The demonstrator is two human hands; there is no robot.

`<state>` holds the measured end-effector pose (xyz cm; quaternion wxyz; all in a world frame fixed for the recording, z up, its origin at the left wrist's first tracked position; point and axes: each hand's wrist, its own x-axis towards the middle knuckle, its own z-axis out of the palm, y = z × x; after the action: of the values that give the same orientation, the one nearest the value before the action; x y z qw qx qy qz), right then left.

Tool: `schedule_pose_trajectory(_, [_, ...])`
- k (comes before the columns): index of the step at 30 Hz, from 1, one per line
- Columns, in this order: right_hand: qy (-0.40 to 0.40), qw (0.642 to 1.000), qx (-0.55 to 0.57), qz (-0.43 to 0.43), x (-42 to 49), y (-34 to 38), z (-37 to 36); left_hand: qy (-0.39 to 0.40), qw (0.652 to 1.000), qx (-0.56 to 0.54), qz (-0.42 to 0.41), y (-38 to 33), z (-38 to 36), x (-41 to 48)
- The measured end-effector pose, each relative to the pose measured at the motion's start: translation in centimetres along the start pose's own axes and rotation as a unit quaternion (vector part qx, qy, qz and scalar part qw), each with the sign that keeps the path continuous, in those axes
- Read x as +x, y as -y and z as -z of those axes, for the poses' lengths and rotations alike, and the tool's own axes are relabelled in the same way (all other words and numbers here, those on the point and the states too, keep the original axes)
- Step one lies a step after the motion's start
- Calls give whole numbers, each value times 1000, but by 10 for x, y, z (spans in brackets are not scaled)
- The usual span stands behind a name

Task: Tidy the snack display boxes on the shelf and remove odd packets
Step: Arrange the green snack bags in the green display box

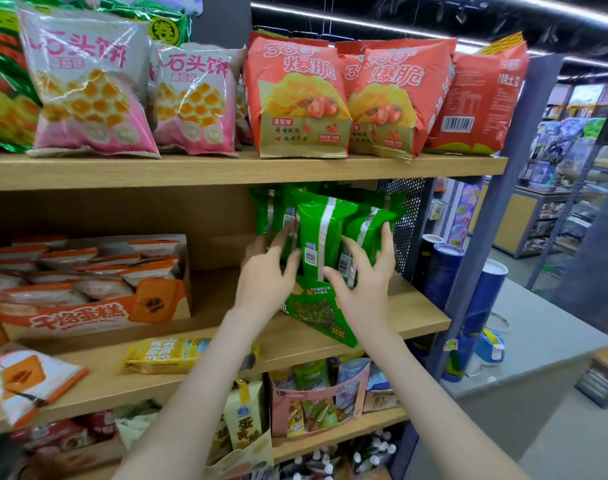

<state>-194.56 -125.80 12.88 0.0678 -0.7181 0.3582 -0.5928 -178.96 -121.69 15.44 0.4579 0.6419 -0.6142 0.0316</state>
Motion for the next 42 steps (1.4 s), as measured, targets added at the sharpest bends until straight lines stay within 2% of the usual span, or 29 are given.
schedule_pose_trajectory(2, [16, 1000, -17, 18, -5, -6, 1, -47, 997, -63, -9, -21, 0, -20])
schedule_pose_trajectory(4, [24, 1000, -13, 12, -10, -9, 3, -40, 995, -92, 16, -36, -4, -29])
schedule_pose_trajectory(10, [44, 998, 17, -41, -11, -6, 5, 33, 993, 84, 79, -39, -13, -15])
schedule_pose_trajectory(13, [54, 995, 42, -70, -8, -9, 7, 20, 994, 74, 83, -44, -13, -10])
schedule_pose_trajectory(17, [48, 994, 61, -79, -8, -11, 4, -37, 995, -18, 85, -42, -12, -5])
schedule_pose_trajectory(20, [40, 994, 68, -70, -10, -12, 2, -89, 991, -91, 49, -42, -10, -14])
schedule_pose_trajectory(23, [44, 995, 71, -58, -10, -12, 2, -137, 980, -141, 23, -39, -9, -22])
schedule_pose_trajectory(26, [47, 995, 73, -47, -11, -13, 2, -167, 962, -211, 33, -31, -10, -26])
schedule_pose_trajectory(28, [48, 995, 76, -48, -11, -14, 2, -197, 937, -285, 37, -33, -7, -26])
schedule_pose_trajectory(31, [52, 995, 69, -47, -11, -18, 2, -264, 868, -418, 46, -35, 10, -19])
schedule_pose_trajectory(33, [54, 996, 62, -45, -11, -20, 2, -259, 860, -438, 42, -30, 21, -16])
schedule_pose_trajectory(42, [46, 997, 37, -44, -16, -17, 3, -143, 892, -421, 80, -8, 30, -60])
